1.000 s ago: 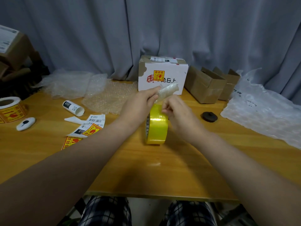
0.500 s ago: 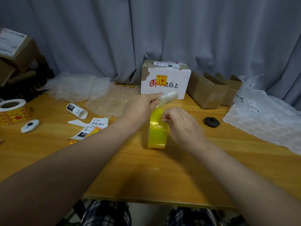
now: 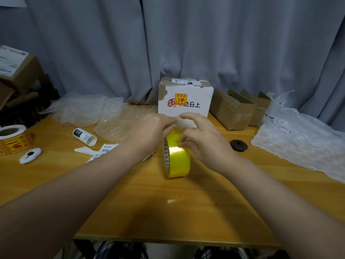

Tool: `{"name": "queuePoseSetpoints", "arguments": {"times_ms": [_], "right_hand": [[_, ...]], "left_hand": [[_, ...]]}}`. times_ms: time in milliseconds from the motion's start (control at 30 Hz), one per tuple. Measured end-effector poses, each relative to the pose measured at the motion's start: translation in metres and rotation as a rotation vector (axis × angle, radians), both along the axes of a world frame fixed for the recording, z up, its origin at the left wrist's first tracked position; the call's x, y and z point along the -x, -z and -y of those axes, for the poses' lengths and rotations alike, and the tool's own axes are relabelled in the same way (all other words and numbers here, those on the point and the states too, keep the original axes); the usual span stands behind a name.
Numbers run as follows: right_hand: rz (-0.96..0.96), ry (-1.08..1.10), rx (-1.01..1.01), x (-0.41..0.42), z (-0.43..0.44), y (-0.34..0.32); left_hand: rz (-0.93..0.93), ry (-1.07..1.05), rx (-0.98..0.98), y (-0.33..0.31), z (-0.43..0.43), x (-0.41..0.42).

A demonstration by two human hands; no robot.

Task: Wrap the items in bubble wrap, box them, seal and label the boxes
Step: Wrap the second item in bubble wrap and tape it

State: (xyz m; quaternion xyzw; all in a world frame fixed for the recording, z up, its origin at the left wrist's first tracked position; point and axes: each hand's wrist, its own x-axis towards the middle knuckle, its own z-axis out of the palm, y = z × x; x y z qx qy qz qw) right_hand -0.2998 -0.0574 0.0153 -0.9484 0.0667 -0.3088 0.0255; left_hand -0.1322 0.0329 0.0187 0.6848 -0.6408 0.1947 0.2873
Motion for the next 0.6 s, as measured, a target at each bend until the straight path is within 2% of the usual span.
{"name": "queuePoseSetpoints", "arguments": {"times_ms": [67, 133, 200, 300, 367, 533, 600], "right_hand": [[-0.039, -0.025, -0.015, -0.002, -0.001, 0.0], [-0.053, -0.024, -0.042, -0.002, -0.001, 0.003], [-0.042, -0.009, -0.057, -0.001, -0.002, 0.007], [-0.018, 0.003, -0.061, 0.0, -0.002, 0.01], [-0.006, -0.002, -0.047, -0.001, -0.002, 0.011], [-0.023, -0.002, 0.006, -0.001, -0.007, 0.006], [-0.029, 0.008, 0.033, 0.0, -0.007, 0.001]], "left_hand": [[0.126, 0.0, -0.049, -0.001, -0.001, -0.002], [0.069, -0.005, -0.063, -0.001, -0.002, -0.002], [-0.131, 0.018, -0.069, -0.004, -0.004, 0.0], [-0.472, 0.094, -0.198, -0.015, -0.005, 0.002], [-0.62, 0.096, -0.213, -0.02, -0.006, 0.0], [-0.425, 0.024, -0.416, -0.022, -0.008, -0.006], [-0.311, -0.018, -0.39, -0.023, -0.004, -0.006]]}}
